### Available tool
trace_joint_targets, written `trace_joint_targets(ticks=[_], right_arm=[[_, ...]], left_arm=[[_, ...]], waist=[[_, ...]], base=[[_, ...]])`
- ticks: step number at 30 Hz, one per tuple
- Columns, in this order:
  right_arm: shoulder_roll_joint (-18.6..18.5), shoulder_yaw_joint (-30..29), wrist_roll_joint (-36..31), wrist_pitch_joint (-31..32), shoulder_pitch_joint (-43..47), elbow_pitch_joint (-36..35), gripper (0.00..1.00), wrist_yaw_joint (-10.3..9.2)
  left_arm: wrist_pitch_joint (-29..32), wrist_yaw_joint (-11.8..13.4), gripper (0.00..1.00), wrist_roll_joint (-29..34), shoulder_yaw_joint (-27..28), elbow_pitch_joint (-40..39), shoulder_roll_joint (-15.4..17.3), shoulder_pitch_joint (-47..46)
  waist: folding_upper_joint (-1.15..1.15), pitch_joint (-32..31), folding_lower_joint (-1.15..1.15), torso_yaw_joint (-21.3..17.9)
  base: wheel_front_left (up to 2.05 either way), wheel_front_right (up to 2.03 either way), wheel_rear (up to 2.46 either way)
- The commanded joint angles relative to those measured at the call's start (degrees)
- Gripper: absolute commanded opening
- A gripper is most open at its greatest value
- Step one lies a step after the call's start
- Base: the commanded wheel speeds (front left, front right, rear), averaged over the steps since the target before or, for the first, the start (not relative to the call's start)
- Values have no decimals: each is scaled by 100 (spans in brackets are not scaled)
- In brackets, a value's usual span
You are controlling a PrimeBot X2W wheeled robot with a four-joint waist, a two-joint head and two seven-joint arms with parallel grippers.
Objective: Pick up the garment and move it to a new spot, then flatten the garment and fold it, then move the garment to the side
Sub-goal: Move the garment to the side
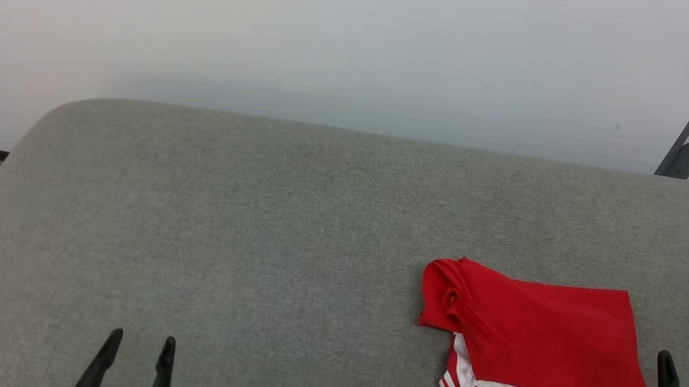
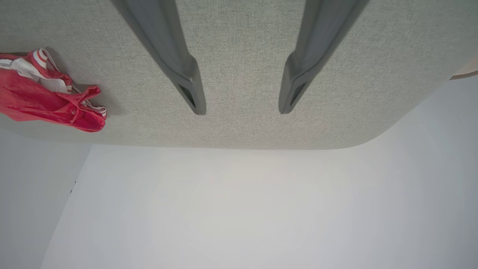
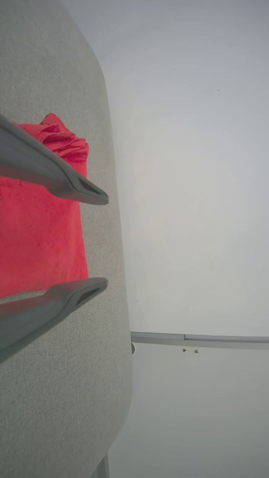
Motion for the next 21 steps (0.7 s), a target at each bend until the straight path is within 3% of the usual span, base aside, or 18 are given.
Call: trace_joint_targets(ticks=[1, 7, 11, 15, 21], right_arm=[[23, -5, 6, -26, 9, -29, 100, -7], [-146, 147, 119, 79, -224, 18, 100, -7], [-383, 251, 352, 709, -645, 182, 100, -7], [-872, 429, 519, 1906, -1336, 423, 100, -7], [-1657, 875, 1071, 4253, -2292, 879, 100, -7]], left_arm=[[-7, -10, 100, 43, -16, 10, -21, 2], [-7, -10, 100, 88, -85, 10, -65, -124], [-7, -10, 100, 105, -155, -3, -111, -306], [-7, -10, 100, 133, -294, -27, -162, -668], [-7, -4, 100, 181, -502, 28, -205, -1234]], waist=[[0, 6, 0, 6], [0, 80, 0, 38], [0, 246, 0, 39], [0, 670, 0, 42], [0, 1216, 0, 69]], base=[[0, 0, 0], [0, 0, 0], [0, 0, 0], [0, 0, 0], [0, 0, 0]])
